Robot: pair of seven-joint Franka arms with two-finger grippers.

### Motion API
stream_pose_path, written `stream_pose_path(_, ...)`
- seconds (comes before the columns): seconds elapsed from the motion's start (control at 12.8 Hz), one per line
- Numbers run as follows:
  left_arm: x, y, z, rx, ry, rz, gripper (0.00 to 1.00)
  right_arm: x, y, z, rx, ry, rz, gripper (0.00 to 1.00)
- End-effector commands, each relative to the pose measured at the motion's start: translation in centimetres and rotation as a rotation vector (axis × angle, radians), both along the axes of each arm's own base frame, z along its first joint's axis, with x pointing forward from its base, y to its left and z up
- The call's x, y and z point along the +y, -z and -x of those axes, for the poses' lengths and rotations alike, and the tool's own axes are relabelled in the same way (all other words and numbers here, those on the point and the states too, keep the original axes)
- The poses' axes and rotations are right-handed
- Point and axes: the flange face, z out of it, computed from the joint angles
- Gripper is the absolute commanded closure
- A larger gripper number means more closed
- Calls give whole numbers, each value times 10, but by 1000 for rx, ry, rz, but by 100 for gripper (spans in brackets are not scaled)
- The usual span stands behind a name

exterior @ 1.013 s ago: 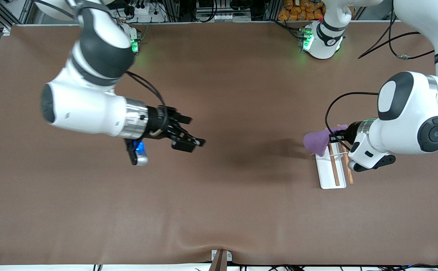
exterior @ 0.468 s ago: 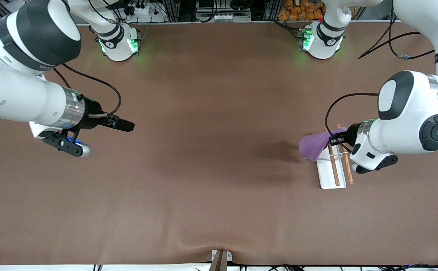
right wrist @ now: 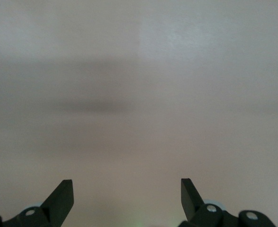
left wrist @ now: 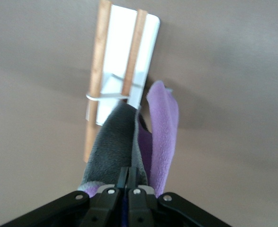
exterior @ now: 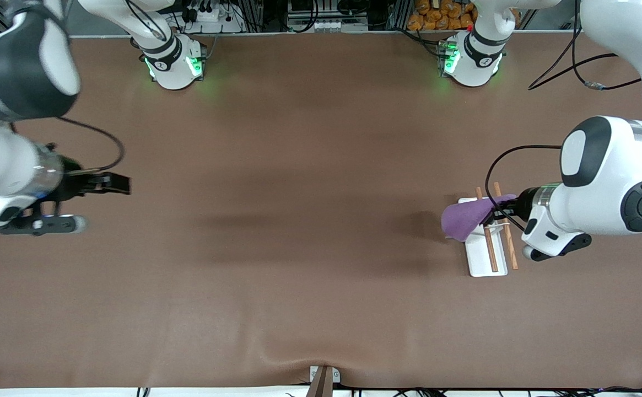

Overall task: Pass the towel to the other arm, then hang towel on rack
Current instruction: 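Drape the towel over the wooden dowels with the left gripper while the right gripper withdraws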

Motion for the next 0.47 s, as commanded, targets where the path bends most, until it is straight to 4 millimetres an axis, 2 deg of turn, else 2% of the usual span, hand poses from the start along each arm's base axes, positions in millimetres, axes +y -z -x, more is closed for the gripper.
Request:
stream_pose_path(0.0,28,4,-5,-5,66,-25,100,-62,14,12,17,-73,-30,0)
stream_pose_path(0.08,38,9,-7,1,72,-20,100,-77,15,18,-6,-99,-40,0)
stream_pose_path(0.23,55,18,-9,15,86,-9,100,-84,24,44,-56,-99,-35,0)
stream_pose_path(0.39,74,28,-11,28,83,-18,100,-83,33,75,-82,-99,-29,0)
